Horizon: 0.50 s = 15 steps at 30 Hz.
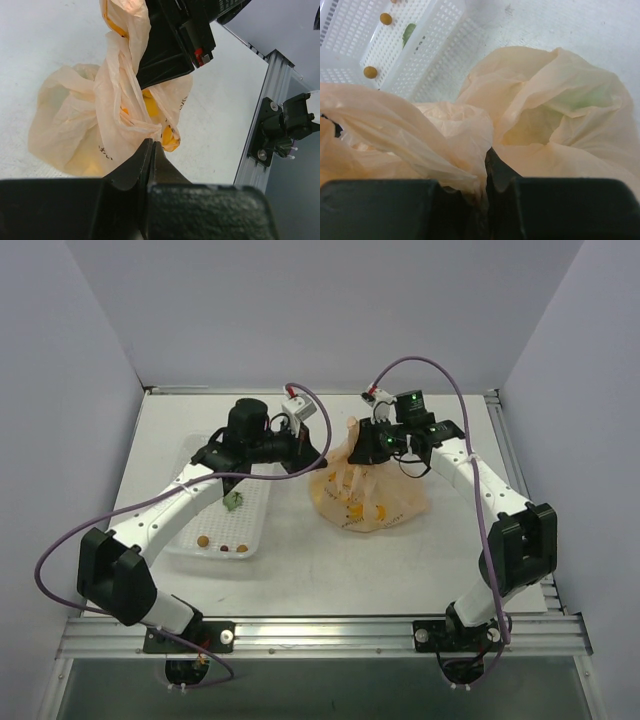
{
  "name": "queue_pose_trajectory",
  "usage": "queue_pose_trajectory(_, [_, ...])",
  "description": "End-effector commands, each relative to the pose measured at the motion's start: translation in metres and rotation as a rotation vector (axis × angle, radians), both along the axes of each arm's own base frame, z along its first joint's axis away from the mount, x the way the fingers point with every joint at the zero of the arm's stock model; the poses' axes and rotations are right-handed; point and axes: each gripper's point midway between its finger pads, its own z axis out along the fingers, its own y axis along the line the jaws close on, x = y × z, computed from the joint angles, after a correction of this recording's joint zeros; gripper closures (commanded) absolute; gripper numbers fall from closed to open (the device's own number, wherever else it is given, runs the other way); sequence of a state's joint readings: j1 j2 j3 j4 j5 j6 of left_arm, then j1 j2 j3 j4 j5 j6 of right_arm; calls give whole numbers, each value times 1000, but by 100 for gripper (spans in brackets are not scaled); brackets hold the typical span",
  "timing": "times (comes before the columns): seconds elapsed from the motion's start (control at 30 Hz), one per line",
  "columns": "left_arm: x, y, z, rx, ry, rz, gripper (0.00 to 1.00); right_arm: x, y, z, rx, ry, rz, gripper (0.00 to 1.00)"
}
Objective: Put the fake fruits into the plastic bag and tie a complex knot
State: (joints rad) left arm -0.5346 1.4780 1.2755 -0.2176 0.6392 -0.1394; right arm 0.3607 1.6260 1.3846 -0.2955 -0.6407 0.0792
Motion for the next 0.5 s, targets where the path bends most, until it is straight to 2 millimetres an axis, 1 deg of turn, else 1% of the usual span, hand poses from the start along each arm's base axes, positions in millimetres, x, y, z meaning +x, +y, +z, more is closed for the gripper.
queue_pose_trajectory(0.0, [2, -5, 8, -58, -5, 47, 100, 3, -6, 14, 71, 11, -159, 100])
queue_pose_trajectory(0.03, [6, -7, 6, -64, -3, 55, 100, 3, -4, 20, 95, -15, -144, 100])
queue_pose_trajectory(0.07, [10, -7, 8, -68, -6, 64, 100, 2, -2, 21, 104, -31, -130, 100])
queue_pose_trajectory(0.1, [13, -6, 9, -71, -7, 67, 100, -5, -3, 20, 111, -47, -113, 100])
queue_pose_trajectory(0.13, [20, -2, 10, -77, -7, 78, 100, -3, -2, 26, 119, -105, -86, 100])
queue_pose_trajectory(0.17, [25, -1, 11, -80, -4, 82, 93, -6, -1, 26, 126, -126, -63, 100])
queue_pose_trajectory(0.2, [29, 0, 18, -91, -17, 77, 85, -8, 0, 27, 130, -149, -44, 100])
queue_pose_trajectory(0.23, [37, 6, 21, -102, -33, 80, 69, -11, -1, 28, 124, -189, -15, 100])
queue_pose_trajectory(0.27, [38, 7, 25, -107, -48, 62, 59, -17, 0, 29, 132, -195, 16, 100])
queue_pose_trajectory(0.3, [35, 7, 29, -105, -88, 9, 52, -16, 3, 34, 144, -233, 41, 100])
queue_pose_trajectory(0.33, [36, 8, 36, -102, -113, -15, 49, -18, 3, 34, 147, -251, 63, 100])
queue_pose_trajectory(0.37, [38, 11, 35, -96, -123, -34, 39, -20, 4, 36, 142, -279, 90, 100])
queue_pose_trajectory(0.4, [40, 12, 37, -83, -158, -59, 33, -23, 6, 38, 152, -294, 119, 100])
queue_pose_trajectory(0.43, [36, 11, 38, -82, -151, -109, 29, -22, 7, 40, 154, -319, 135, 100])
queue_pose_trajectory(0.47, [39, 15, 40, -76, -163, -121, 25, -23, 7, 40, 146, -344, 157, 100])
